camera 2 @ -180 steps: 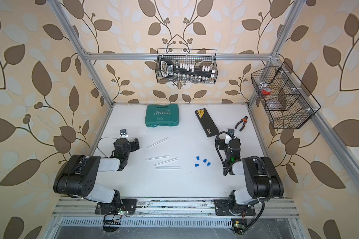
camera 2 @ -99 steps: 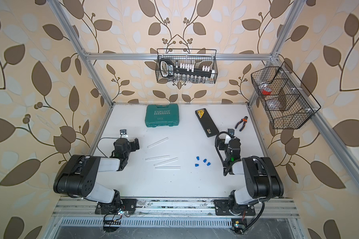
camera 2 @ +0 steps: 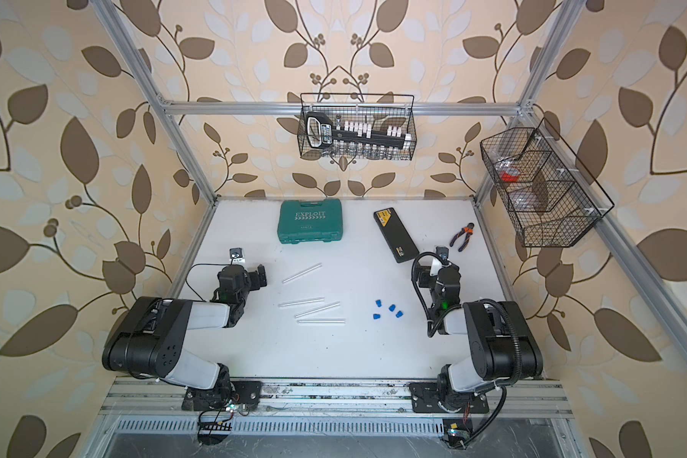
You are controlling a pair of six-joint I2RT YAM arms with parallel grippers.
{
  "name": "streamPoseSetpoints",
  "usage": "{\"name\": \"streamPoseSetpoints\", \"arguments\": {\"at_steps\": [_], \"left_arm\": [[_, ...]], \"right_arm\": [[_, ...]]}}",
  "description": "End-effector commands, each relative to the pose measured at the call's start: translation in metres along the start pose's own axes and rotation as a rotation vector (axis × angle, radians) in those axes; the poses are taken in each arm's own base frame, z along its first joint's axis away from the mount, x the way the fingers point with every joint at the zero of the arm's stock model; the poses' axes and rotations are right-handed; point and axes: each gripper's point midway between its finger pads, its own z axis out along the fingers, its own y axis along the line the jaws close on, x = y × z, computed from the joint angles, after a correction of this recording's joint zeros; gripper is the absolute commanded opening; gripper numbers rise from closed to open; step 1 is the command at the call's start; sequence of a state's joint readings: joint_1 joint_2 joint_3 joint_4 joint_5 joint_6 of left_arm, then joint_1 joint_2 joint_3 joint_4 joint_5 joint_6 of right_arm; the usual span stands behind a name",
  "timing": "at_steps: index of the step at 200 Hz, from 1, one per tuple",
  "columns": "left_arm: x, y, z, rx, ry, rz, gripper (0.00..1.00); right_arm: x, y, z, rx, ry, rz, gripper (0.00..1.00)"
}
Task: Insert stoppers into test tubes
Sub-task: Pick up the test tube at the center of the board.
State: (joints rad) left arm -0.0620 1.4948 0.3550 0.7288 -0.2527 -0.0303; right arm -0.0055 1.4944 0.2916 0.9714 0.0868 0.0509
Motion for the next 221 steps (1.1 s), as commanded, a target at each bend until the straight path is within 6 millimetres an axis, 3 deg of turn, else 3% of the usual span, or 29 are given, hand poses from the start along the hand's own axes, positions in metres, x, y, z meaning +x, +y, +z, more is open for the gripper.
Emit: {"name": "streamPoseSetpoints", "arguments": {"at_steps": [1, 21, 37, 72, 91, 118, 158, 175, 221], "left_arm": [[-0.037, -0.006, -0.012, 0.040, -0.047, -0.007, 0.99], [-0.067, -0.006, -0.030, 0.046, -0.063, 0.004, 0.99], [-0.091, -0.014, -0.050, 0.111, -0.097, 0.016, 0.96], [-0.115, -0.047, -0.093, 0.339, -0.107, 0.121, 0.89], [-0.112, -0.077, -0.117, 0.543, -0.083, 0.210, 0.76], [-0.105, -0.112, -0.146, 0.739, -0.062, 0.323, 0.69], [-0.055, -0.155, -0.168, 0.897, 0.083, 0.687, 0.69], [-0.041, -0.164, -0.164, 0.911, 0.129, 0.780, 0.69], [-0.038, -0.176, -0.128, 0.883, 0.342, 0.802, 0.64]], "right_arm": [[-0.029, -0.003, -0.011, 0.029, -0.037, 0.004, 1.00], [-0.063, -0.013, -0.021, 0.087, -0.032, 0.096, 1.00], [-0.079, -0.004, -0.025, 0.041, -0.009, 0.216, 1.00], [-0.074, 0.044, -0.020, -0.196, 0.227, 0.439, 1.00], [-0.067, 0.050, -0.024, -0.201, 0.320, 0.483, 0.95], [-0.068, 0.062, -0.048, -0.276, 0.364, 0.464, 0.94], [-0.056, 0.095, -0.082, -0.426, 0.505, 0.434, 0.93], [-0.049, 0.100, -0.091, -0.441, 0.537, 0.427, 0.92], [-0.041, 0.096, -0.097, -0.414, 0.557, 0.421, 0.92]]}}
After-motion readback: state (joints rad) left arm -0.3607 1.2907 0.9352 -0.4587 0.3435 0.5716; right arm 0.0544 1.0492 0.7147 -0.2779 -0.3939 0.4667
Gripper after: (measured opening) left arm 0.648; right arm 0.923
